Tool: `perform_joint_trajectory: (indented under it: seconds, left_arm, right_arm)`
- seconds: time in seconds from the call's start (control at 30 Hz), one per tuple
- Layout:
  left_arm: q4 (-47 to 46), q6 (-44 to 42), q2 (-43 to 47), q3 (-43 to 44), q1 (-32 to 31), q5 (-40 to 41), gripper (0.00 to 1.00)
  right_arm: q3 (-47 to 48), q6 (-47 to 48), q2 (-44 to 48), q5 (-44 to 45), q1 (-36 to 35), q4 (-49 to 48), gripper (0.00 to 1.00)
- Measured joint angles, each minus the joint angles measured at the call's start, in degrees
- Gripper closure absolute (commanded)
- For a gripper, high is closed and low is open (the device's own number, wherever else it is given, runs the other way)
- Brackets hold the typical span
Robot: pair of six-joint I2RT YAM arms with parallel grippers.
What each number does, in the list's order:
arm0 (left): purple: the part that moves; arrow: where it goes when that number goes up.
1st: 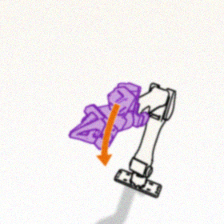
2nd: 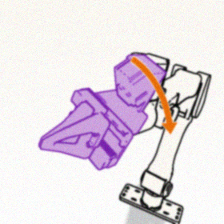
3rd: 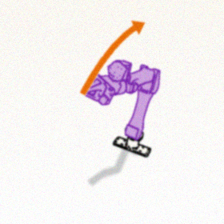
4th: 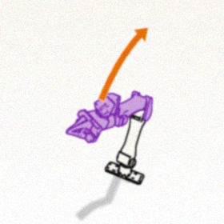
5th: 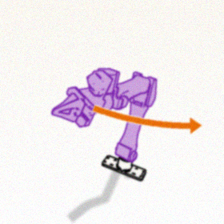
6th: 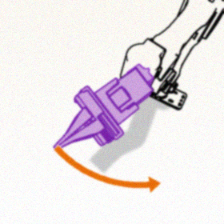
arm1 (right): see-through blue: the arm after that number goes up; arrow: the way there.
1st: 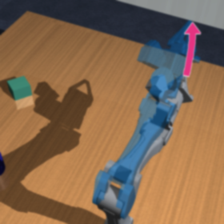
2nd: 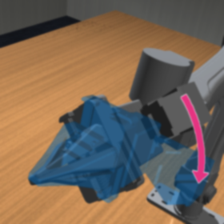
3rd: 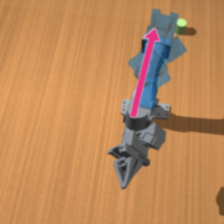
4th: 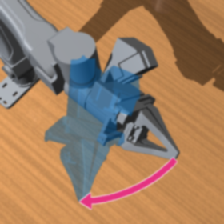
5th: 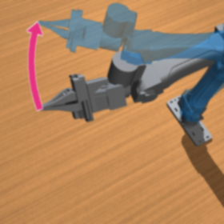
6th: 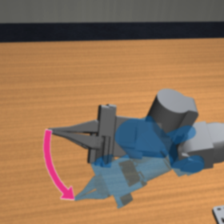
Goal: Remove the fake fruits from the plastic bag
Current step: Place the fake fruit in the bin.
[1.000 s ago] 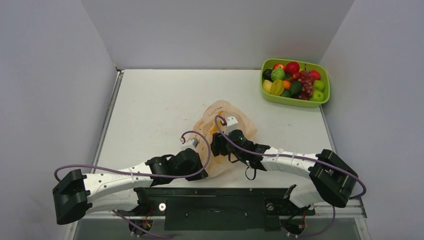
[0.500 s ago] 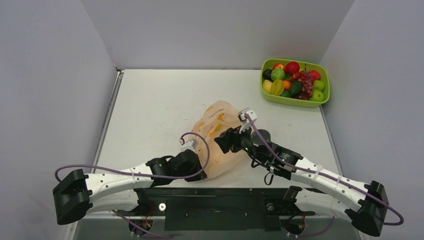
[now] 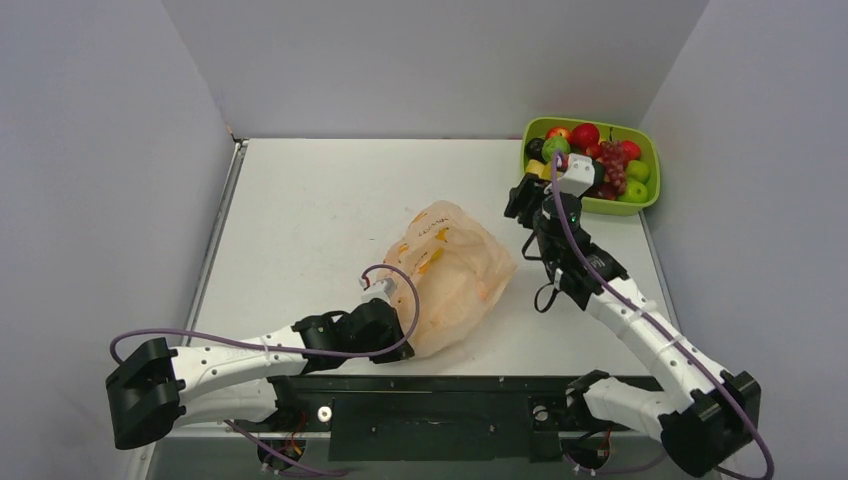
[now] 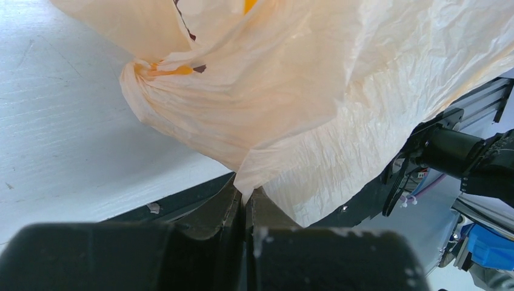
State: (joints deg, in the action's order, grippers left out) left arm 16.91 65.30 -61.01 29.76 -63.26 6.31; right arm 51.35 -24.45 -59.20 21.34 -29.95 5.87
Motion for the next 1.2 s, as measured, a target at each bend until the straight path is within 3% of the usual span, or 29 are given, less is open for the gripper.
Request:
perform_joint_trajectory:
  seconds: [0.43, 0.8, 1.03, 1.2]
  left_arm:
    - [0.0, -2.2, -4.3, 0.2, 0.4, -2.3, 1.00]
    - [0.6, -6.3, -6.5, 2.4, 0.6, -2.8, 1.00]
    - [1.2, -7.3, -5.6, 2.4, 0.9, -2.7, 1.00]
    - [1.7, -7.5, -5.3, 2.4, 1.3, -2.5, 1.00]
  right_arm:
    - [22.7, 1.3, -32.2, -1.0, 18.2, -2.1, 1.00]
    - [49.0, 1.4, -57.3, -0.2, 25.1, 2.0, 1.00]
    - [61.4, 1.3, -67.1, 0.9, 27.8, 5.5, 0.93]
    - [62.9, 1.3, -70.1, 0.9, 30.0, 7.1, 0.83]
